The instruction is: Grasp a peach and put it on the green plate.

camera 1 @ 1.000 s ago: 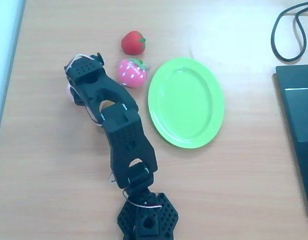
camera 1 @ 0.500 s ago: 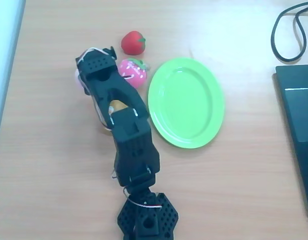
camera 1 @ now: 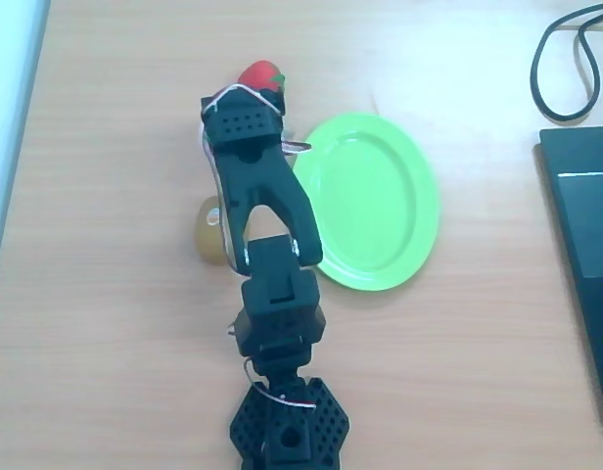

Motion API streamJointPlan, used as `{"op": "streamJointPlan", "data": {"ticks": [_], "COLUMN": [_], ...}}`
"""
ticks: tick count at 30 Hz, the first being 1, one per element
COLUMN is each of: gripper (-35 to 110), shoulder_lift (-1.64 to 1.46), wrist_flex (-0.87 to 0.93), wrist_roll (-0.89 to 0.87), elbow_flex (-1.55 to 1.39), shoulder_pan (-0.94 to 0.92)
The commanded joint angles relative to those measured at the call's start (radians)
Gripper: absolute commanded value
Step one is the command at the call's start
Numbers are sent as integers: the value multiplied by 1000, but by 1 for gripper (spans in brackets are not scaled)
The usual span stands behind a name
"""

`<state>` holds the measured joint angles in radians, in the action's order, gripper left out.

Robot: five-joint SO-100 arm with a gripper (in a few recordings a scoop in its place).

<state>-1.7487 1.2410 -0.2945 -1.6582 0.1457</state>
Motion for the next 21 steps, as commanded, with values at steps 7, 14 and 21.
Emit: {"op": "streamJointPlan", "data": {"ticks": [7,14,21], "gripper": [33,33,33], "shoulder_lift": [-101,-103,-61], "wrist_flex": [117,207,245], "wrist_roll": [37,51,67], "elbow_flex": [-14,-14,-14], "shoulder_pan": [-150,-278,-430]}}
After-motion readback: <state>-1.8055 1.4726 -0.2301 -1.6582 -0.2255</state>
